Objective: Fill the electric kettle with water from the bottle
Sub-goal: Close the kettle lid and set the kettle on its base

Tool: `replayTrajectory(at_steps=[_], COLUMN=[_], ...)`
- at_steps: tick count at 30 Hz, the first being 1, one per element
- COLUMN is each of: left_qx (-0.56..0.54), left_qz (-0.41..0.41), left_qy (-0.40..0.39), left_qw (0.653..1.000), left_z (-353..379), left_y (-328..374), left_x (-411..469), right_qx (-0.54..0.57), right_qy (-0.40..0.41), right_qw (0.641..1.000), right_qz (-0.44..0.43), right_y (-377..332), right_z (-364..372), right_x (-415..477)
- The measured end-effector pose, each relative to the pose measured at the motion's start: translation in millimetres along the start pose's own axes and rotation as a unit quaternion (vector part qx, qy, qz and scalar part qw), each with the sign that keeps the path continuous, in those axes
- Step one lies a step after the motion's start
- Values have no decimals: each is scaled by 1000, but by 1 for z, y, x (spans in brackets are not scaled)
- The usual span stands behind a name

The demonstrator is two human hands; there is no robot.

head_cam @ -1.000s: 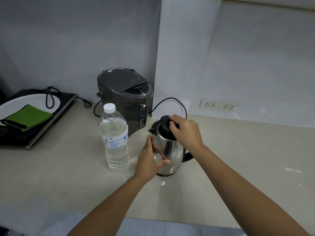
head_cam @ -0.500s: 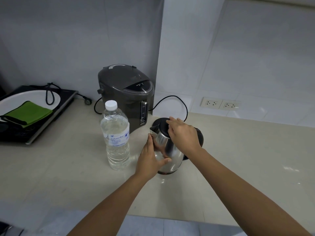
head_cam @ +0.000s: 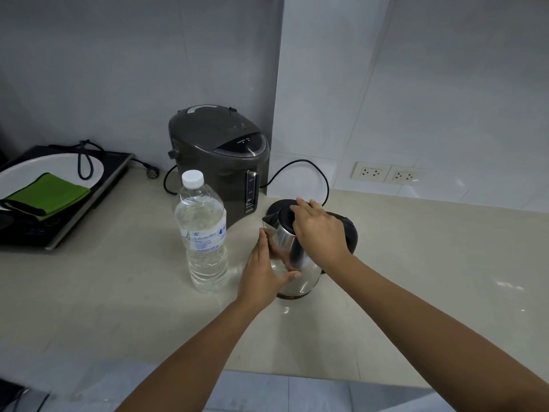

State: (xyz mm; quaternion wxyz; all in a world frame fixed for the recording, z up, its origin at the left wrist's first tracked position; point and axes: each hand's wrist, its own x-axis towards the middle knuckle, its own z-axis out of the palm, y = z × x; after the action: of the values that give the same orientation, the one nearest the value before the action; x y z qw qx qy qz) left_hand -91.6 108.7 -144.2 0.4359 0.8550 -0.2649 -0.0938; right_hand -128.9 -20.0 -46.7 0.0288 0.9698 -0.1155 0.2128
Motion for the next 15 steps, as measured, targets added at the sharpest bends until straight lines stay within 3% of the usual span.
replayTrajectory(at_steps=[10,15], left_qx=[1,5], left_qz=[3,1], left_qy=[-1,-5], left_qw=[1000,1000], left_z=[0,-1], left_y=[0,3], left_x=[1,0], right_qx=[-56,-1], right_qy=[-18,-57], right_qw=[998,998], right_qz=[-2,3], right_y=[1,4], right_z=[6,-7], right_x=[3,2])
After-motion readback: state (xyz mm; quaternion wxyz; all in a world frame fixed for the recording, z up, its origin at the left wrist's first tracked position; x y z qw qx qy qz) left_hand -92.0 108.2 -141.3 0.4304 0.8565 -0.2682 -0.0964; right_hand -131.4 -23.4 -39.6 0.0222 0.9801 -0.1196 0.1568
